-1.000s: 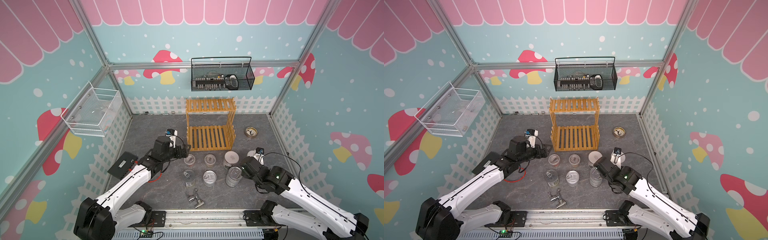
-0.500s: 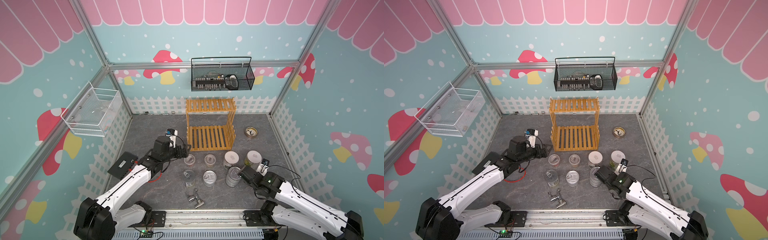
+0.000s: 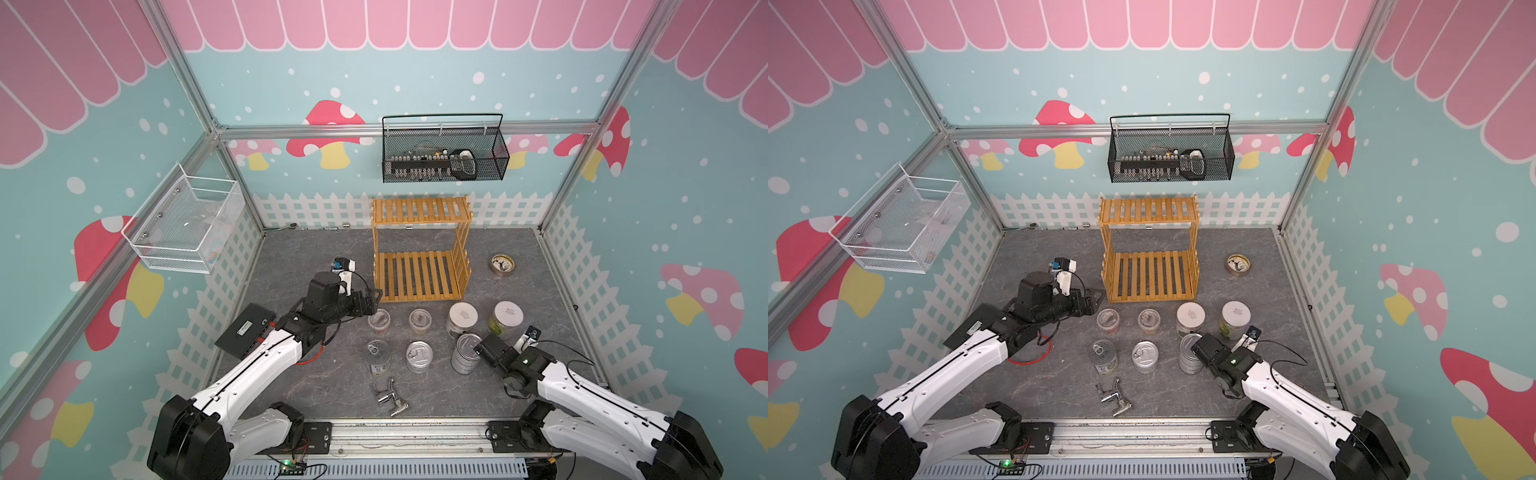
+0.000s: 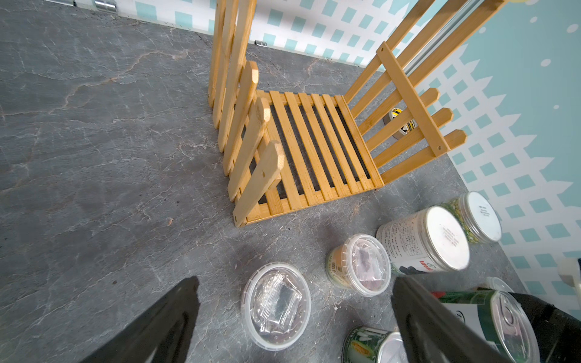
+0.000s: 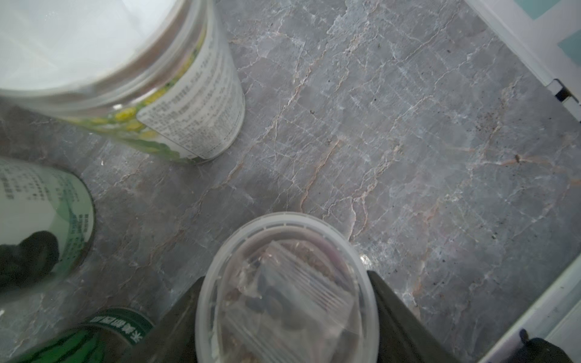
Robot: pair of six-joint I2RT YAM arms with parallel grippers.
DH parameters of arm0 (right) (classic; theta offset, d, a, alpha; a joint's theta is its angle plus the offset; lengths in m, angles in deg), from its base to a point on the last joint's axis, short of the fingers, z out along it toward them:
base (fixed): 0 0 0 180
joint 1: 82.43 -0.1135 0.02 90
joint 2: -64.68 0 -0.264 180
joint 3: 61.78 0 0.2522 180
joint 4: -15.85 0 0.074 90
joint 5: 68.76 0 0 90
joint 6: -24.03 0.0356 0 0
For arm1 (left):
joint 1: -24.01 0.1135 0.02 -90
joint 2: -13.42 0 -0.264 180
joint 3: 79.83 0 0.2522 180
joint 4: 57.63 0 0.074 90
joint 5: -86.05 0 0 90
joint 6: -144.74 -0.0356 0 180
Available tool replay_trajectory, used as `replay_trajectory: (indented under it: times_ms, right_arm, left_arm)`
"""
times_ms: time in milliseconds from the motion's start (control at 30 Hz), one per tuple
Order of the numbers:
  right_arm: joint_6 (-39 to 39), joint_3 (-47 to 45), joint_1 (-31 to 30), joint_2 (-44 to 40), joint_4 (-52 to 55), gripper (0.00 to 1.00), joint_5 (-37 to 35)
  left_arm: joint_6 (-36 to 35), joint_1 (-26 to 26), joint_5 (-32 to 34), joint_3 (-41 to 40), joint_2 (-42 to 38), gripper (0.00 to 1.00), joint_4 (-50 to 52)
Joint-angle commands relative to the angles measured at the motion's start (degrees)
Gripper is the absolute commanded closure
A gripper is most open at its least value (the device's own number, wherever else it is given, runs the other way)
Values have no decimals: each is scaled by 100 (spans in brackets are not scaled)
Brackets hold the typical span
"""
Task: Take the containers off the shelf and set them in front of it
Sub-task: Place the container at the center of the board, then reset both arms
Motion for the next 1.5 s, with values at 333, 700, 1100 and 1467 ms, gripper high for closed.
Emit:
replay_trajectory:
  times_ms: [333, 700, 1100, 1467]
  right_arm:
    - [-301, -231, 298, 138, -486, 21, -243]
    - [-485, 528, 359, -327, 171, 1, -432]
    - [-3138, 1642, 1544, -283, -1007, 1, -609]
    - [-6123, 1381, 4743, 416, -4478, 1, 2388]
  left_arm:
    - [-90, 49, -22, -30, 101, 1, -91]
    - [-67, 66, 27, -41, 20, 1, -86]
    - [-70, 281, 83, -52, -52, 1, -185]
    - [-224, 1225, 1387, -662, -155, 1, -1315]
